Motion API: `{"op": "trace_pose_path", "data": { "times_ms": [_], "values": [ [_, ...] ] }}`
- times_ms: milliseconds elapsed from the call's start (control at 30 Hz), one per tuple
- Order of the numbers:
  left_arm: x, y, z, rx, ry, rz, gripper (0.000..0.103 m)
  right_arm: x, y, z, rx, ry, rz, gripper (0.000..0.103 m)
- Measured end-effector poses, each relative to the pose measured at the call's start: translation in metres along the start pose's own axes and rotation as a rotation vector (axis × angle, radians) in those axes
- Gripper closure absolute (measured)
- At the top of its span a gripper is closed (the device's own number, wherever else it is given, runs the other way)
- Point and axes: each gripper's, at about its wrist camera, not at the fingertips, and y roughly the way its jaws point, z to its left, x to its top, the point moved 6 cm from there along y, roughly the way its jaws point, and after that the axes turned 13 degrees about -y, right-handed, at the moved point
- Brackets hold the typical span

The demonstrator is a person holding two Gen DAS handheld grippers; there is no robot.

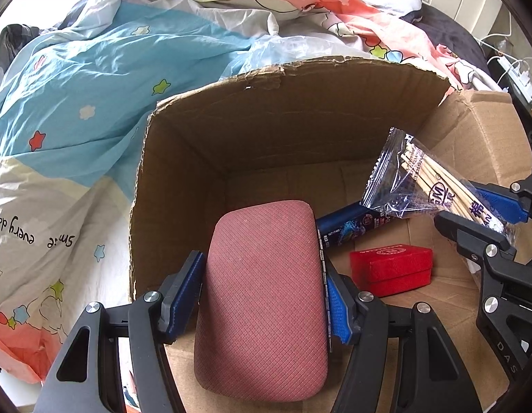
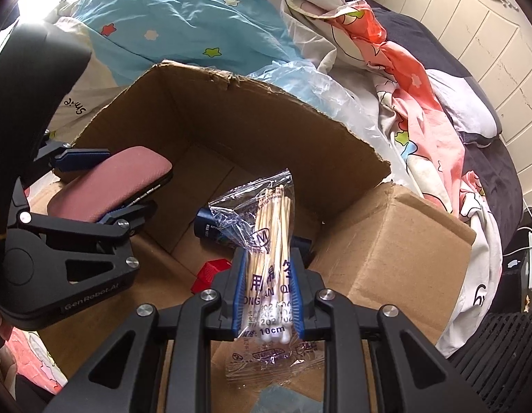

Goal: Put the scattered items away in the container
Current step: 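Lower both items into the cardboard box and open both grippers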

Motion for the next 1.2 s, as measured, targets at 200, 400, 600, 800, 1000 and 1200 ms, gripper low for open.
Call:
{"op": "trace_pose_path", "data": {
  "times_ms": [200, 400, 600, 800, 1000, 1200],
  "values": [
    [-0.002, 0.004, 0.001, -0.002, -0.007, 0.012, 0.038, 0.0, 0.002, 0.0, -0.001, 0.013, 0.011, 0.082],
    [-0.003, 0.006, 0.002, 0.036, -0.005, 0.017, 0.033, 0.0, 0.004, 0.0, 0.0, 0.027, 0.023, 0.046],
    [0.0, -0.002, 0.011, 0.065, -0.031, -0.022, 0.003, -0.002, -0.001, 0.0, 0.005, 0.046, 0.016, 0.033],
    [-0.004, -0.008, 0.015, 0.068, -0.033, -0.026, 0.003, -0.003, -0.007, 0.003, -0.012, 0.042, 0.016, 0.029],
    [-0.01, -0.02, 0.021, 0.072, -0.049, -0.024, 0.003, -0.003, -0.018, 0.006, -0.024, 0.036, 0.011, 0.027],
    [-0.019, -0.04, 0.03, 0.071, -0.065, -0.031, 0.003, -0.003, -0.036, 0.012, -0.054, 0.011, 0.004, 0.027]
  ]
}}
